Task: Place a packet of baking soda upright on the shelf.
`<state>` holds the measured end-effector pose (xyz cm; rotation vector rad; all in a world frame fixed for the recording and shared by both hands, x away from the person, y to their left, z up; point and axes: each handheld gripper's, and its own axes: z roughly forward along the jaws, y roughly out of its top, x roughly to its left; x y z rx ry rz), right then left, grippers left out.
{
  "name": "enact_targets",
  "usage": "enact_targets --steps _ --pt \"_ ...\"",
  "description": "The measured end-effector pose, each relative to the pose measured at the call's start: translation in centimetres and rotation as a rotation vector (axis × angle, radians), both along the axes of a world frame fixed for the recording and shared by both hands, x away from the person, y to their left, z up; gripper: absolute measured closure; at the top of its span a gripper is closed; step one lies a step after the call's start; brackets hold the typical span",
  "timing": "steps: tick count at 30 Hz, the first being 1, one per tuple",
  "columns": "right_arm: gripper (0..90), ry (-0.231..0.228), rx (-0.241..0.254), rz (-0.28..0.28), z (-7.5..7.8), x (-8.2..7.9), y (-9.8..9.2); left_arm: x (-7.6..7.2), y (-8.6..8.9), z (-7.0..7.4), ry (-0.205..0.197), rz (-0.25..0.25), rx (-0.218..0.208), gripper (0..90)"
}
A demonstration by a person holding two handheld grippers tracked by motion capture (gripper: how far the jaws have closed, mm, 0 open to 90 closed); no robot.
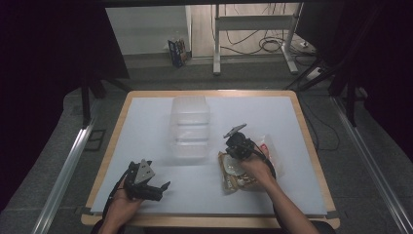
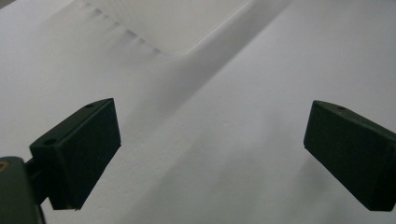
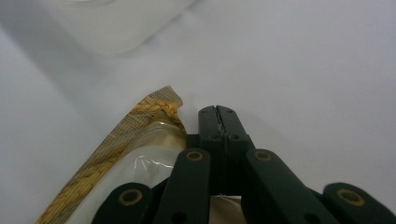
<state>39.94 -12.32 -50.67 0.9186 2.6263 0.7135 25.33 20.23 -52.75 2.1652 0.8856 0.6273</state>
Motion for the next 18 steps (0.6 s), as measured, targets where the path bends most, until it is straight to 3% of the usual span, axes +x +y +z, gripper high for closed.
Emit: enact_targets --steps 8,12,18 --pt "88.5 -0.031 -0.046 0.075 0.2 -1.2 1.1 0.0 0.0 0.0 -0.003 -0.003 0.005 3.8" --pt "84.1 -0.057 -0.009 0.073 0.8 -1.4 0.5 0.0 0.1 0.1 -0.008 0.001 -0.003 3.8" --pt "70.4 -0.053 0.055 0.071 1.9 -2.0 -0.6 0.0 0.1 0.1 -0.007 -0.002 -0.003 3.8"
